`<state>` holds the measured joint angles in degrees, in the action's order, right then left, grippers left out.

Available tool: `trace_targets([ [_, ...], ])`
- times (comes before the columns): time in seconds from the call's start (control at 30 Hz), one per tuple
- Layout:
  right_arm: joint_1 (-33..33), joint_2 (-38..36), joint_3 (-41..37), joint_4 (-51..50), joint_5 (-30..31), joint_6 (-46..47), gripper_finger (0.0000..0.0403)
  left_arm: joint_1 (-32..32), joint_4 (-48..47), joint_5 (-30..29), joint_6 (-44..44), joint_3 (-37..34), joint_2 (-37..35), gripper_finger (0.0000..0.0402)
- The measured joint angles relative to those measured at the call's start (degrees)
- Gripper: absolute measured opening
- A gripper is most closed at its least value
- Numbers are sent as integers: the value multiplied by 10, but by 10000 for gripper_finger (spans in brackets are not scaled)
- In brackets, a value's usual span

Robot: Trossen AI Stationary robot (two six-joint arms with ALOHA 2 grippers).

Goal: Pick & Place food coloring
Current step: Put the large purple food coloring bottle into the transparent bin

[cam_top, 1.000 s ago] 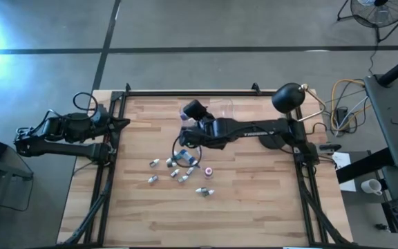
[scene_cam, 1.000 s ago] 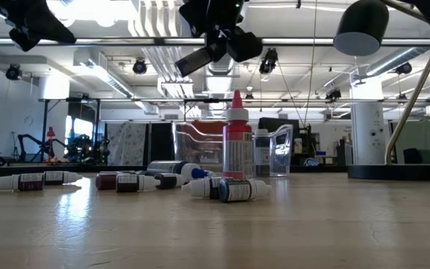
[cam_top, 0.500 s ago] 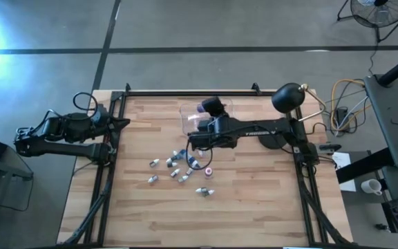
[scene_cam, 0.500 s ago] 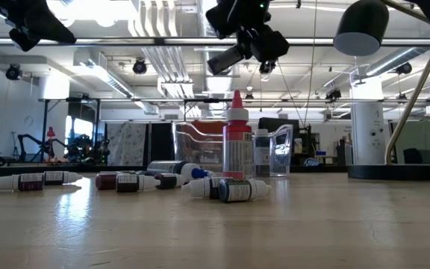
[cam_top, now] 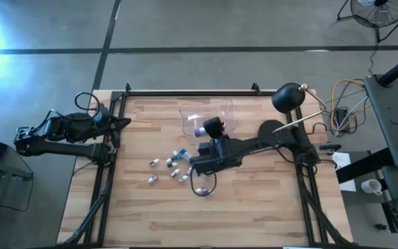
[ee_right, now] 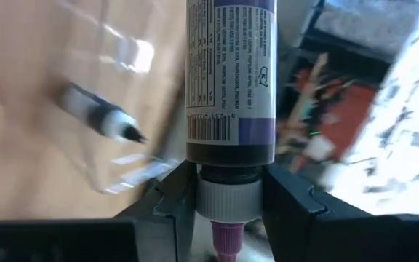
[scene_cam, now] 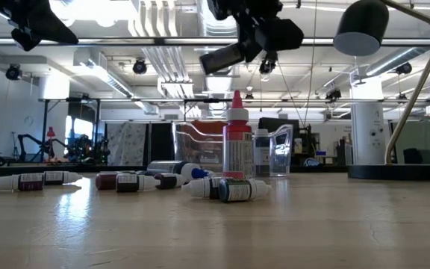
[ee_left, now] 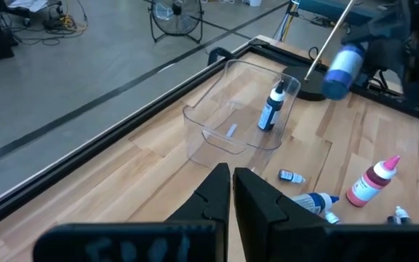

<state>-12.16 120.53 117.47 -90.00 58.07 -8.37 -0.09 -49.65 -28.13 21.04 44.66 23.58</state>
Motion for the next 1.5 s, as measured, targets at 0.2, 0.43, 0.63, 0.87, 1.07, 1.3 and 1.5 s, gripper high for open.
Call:
trace_targets([
  [0.2, -15, -5, -2, 0, -155, 254, 116, 0, 0, 0, 1, 0, 2, 0],
  [0.43, -12, -38, -40, 0, -363, 624, 116, 0, 0, 0, 1, 0, 2, 0],
  [0.63, -15, -97, -139, 2, -619, 749, 116, 0, 1, 0, -2, 0, 5, 0],
  [0.87, -20, -152, -283, 2, -871, 729, 116, 0, 19, 0, -19, 0, 12, 0],
  [1.07, -19, -168, -388, 7, -1045, 658, 118, 0, 20, 0, -19, 0, 16, 0],
  [1.3, -26, -162, -499, 29, -1149, 578, 118, 0, 21, -1, -15, 0, 17, 0],
  [1.5, -26, -161, -570, 144, -1209, 595, 118, 0, 21, -1, -15, 0, 17, 0],
])
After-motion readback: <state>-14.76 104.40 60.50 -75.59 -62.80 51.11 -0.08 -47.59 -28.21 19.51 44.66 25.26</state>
